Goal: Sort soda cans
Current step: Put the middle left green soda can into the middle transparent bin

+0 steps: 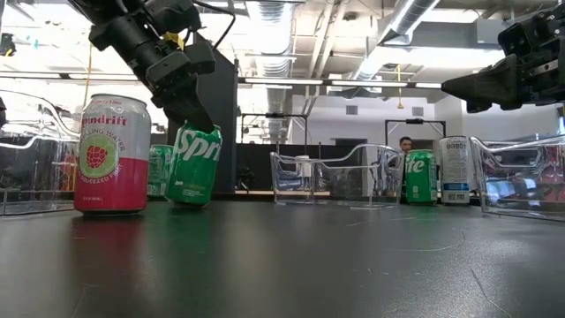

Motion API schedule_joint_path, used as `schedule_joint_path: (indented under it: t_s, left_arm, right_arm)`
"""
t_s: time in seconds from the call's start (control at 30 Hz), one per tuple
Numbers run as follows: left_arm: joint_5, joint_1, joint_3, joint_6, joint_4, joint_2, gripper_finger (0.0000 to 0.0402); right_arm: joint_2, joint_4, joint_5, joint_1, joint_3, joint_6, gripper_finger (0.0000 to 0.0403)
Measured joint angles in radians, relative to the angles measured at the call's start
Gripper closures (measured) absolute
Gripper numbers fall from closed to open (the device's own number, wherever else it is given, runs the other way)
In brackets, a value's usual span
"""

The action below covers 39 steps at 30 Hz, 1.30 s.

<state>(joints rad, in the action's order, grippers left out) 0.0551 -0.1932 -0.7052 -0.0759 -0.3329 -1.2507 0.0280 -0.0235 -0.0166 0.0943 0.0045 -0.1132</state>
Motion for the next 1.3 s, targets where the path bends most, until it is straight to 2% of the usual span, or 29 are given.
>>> schedule_joint_path:
  t_s: [0.9,1.3]
  left_arm:
    - [0.023,0.027,0.002,-0.053,-0.1,0.054,0.0103]
    - [0.03,0.028,0.005,-0.097,-0.147,0.086,0.0088]
  right_arm:
    - [0.0,0.0,0.0,0.0,0.0,0.0,0.0358]
    - [0.0,0.0,0.0,0.0,0.0,0.0,0.0358]
